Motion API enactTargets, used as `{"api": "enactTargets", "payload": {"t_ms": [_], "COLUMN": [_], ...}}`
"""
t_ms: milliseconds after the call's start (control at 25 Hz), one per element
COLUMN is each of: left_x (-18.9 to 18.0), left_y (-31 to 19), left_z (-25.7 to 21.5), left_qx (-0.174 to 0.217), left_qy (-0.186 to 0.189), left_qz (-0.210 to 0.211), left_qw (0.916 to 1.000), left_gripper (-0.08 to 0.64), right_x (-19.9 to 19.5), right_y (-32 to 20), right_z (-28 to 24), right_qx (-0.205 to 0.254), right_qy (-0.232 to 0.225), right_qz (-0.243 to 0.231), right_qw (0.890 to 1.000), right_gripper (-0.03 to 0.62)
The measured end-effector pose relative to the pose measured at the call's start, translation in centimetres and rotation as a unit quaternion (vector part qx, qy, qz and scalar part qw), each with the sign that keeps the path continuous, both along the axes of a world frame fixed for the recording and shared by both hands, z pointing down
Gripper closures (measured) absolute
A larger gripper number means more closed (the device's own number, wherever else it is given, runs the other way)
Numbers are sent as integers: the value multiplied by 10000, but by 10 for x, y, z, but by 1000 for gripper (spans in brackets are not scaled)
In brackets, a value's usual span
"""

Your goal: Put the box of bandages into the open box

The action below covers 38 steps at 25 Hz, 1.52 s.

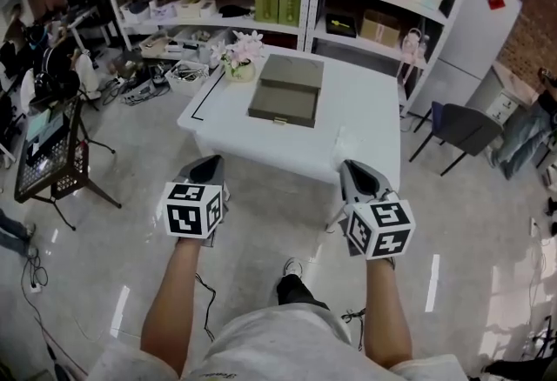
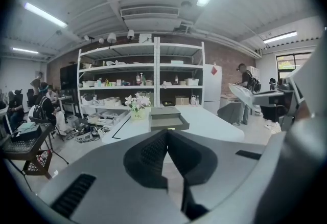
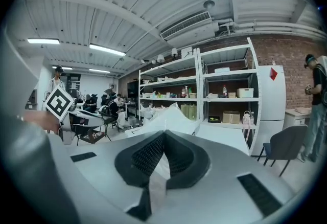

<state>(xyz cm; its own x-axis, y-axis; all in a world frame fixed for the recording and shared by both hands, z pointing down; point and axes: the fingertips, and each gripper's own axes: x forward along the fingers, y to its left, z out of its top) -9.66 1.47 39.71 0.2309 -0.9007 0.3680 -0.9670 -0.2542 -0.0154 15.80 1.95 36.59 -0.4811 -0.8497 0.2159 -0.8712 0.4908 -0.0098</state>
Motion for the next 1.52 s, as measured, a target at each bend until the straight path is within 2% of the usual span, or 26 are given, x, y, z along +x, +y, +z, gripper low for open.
{"api": "enactTargets", "payload": {"t_ms": [760, 1160, 1520], "left_x": [8, 17, 13], "left_y": [-129, -172, -190], "left_z": [4, 10, 23], "left_qx": [-228, -312, -392], "left_qy": [-75, -129, -159], "left_qz": [-337, -435, -499], "left_qw": [9991, 9985, 9979], "left_gripper": [557, 557, 557], "right_x": [15, 14, 2], "right_y": [-147, -193, -218], "right_z": [8, 22, 36], "right_qx": [-183, -326, -425], "right_qy": [5, -69, 19], "right_qz": [-347, -586, -812], "right_qw": [9992, 9977, 9958], "right_gripper": [586, 586, 586]}}
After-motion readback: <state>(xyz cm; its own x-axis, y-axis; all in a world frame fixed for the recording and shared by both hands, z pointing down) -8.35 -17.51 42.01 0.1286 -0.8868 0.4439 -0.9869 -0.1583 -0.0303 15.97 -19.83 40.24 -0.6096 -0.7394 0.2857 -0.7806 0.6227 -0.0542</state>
